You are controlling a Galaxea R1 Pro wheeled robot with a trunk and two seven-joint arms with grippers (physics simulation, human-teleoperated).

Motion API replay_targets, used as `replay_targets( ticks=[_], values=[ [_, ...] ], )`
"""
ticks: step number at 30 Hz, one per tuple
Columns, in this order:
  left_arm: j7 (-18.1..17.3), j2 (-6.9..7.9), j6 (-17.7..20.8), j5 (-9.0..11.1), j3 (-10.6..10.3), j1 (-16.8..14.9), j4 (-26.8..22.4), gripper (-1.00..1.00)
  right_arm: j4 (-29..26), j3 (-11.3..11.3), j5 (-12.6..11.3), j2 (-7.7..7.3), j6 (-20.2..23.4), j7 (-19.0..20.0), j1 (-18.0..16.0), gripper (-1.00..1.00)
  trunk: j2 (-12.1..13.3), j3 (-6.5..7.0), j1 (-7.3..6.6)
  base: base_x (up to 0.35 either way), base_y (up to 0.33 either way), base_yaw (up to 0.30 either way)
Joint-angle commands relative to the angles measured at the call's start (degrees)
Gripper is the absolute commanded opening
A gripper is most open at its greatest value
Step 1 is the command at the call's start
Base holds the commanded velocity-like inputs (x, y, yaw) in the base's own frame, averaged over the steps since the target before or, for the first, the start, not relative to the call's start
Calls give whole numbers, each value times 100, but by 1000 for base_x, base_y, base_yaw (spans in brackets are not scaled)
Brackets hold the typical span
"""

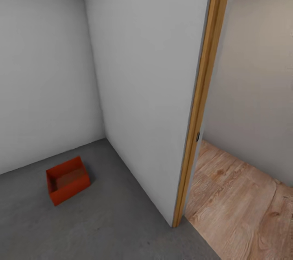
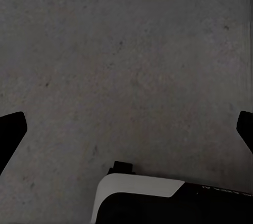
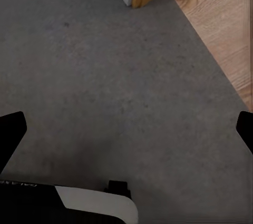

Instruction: Move the two storage containers from the living room to the garage. In the garage, place one container on the floor and stack the other container on top of it (either order is fine).

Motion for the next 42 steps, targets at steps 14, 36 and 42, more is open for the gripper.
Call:
replay_targets(
  ticks=[14, 36, 42],
  values=[
    [18, 10, -43, -11, 16, -10, 20, 100, 9, 21, 20, 8, -17, -2, -7, 100, -12, -101, 3, 0, 0, -212],
    [18, -6, -68, 1, 17, -10, 15, 100, 8, 21, 20, 8, -18, -1, -7, 100, -12, -203, 3, 0, 0, -256],
    [19, -7, -72, 13, 10, -10, 13, 100, 7, 21, 20, 8, -18, -1, -7, 100, -12, -229, 3, 0, 0, -260]
  ],
)
